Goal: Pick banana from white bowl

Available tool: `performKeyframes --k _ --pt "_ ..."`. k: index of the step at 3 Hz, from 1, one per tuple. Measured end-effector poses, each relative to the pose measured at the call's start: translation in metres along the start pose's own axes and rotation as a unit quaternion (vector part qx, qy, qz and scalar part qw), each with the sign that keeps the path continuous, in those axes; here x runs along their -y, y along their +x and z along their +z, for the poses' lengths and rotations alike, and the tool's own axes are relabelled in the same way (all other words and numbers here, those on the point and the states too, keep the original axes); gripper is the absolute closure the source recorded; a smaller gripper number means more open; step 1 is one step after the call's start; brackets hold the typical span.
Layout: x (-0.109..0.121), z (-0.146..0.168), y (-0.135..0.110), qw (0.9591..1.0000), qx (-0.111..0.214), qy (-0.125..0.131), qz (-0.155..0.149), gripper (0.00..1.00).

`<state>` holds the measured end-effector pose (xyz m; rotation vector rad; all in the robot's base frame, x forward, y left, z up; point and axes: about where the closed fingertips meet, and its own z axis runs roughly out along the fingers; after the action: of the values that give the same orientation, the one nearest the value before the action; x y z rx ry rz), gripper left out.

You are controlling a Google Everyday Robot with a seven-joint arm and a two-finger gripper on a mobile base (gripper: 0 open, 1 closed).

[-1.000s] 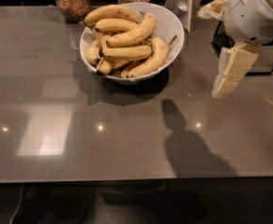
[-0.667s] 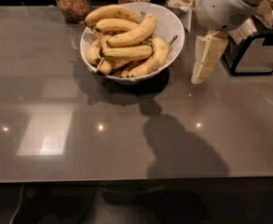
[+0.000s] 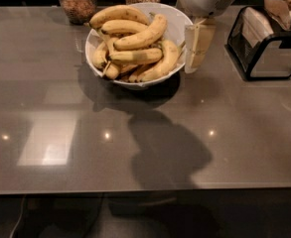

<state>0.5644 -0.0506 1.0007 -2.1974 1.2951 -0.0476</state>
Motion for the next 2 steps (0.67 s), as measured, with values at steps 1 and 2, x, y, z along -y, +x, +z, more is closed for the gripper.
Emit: performKeyframes --k 1,2 --pt "0.016 0.006 0.004 0.9986 -0.025 0.012 -0.045 0.0" --pt "0.042 0.015 0.008 0.9908 -0.057 0.03 -0.119 0.0"
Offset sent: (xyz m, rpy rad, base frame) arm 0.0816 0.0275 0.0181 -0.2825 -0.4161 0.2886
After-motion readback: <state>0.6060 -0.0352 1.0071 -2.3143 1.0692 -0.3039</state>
